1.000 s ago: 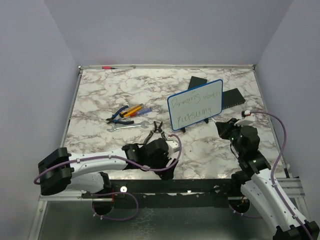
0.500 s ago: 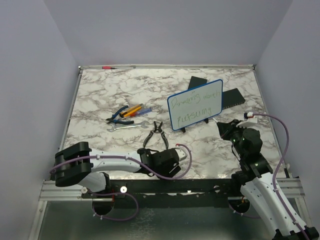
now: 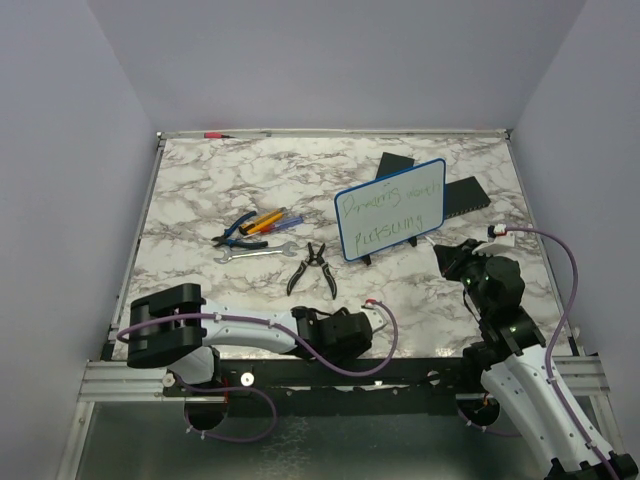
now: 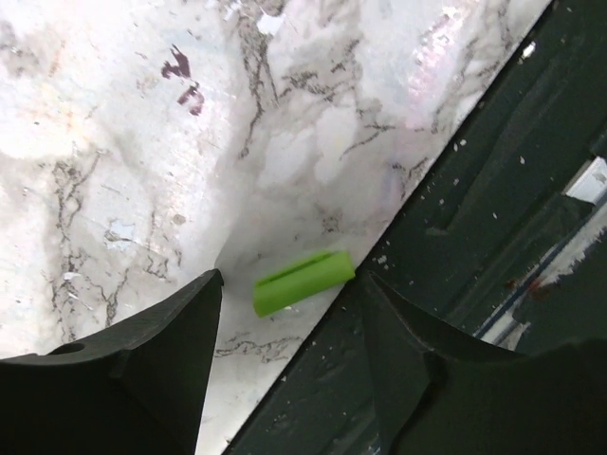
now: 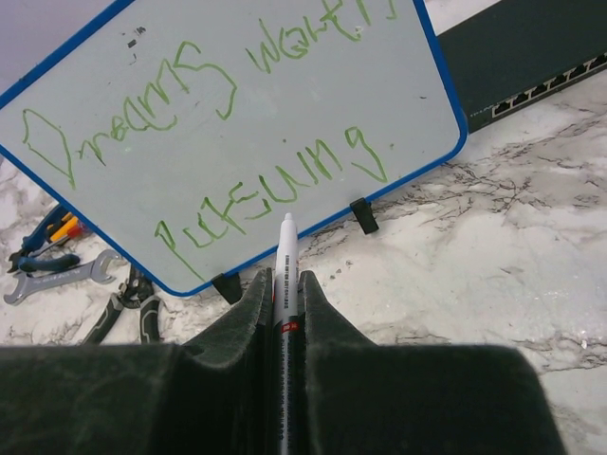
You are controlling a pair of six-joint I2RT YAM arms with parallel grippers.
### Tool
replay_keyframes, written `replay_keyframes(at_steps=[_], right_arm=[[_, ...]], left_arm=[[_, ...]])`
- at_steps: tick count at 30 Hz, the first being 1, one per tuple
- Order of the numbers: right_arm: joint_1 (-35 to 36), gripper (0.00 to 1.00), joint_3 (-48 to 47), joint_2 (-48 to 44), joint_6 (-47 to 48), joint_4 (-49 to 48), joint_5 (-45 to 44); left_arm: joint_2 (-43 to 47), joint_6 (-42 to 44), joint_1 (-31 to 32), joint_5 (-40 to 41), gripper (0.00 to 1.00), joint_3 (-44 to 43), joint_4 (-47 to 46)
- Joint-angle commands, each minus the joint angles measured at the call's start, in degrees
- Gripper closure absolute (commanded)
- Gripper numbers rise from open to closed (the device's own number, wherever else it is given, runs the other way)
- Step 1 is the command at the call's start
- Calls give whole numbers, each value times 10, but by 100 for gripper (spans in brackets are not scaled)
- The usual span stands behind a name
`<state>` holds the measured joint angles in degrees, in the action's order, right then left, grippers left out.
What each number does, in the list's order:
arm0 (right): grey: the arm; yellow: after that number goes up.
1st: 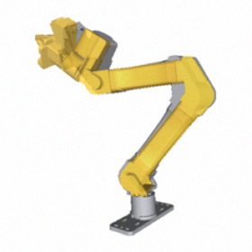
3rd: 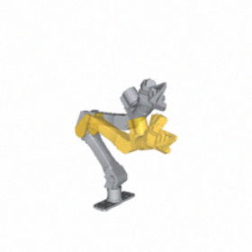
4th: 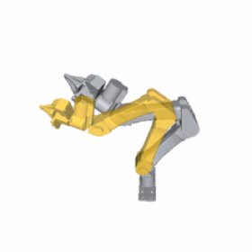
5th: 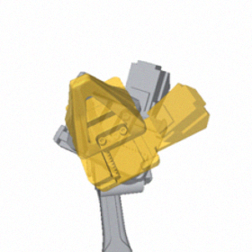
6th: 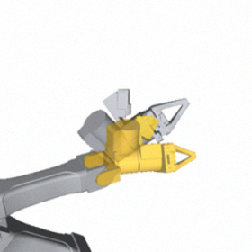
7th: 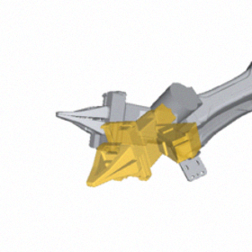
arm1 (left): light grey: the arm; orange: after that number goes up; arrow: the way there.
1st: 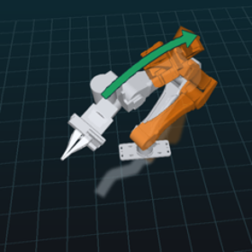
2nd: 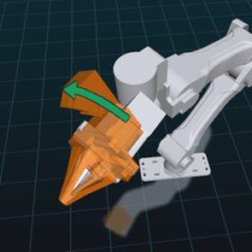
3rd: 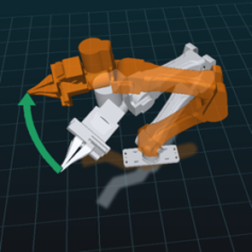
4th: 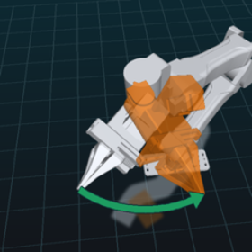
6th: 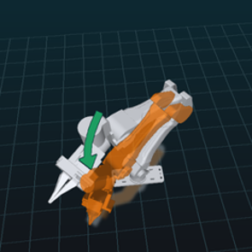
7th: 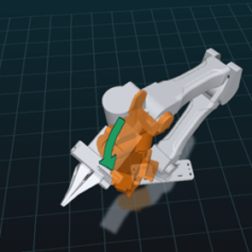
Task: Write a sentence on the whiteboard
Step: Close the whiteboard marker at the center of the board.
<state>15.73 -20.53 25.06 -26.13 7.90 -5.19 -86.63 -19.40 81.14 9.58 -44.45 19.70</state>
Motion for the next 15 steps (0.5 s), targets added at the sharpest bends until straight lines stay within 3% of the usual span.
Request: replay_keyframes(at_steps=[1, 15], right_arm=[[-2, 99, -6, -7, -5, 20, -5], [-2, 99, -1, -4, -21, 14, 7]], left_arm=[[-20, 3, 3, 60, 40, -11, -19], [-58, -12, -20, 161, 40, -15, -121]])
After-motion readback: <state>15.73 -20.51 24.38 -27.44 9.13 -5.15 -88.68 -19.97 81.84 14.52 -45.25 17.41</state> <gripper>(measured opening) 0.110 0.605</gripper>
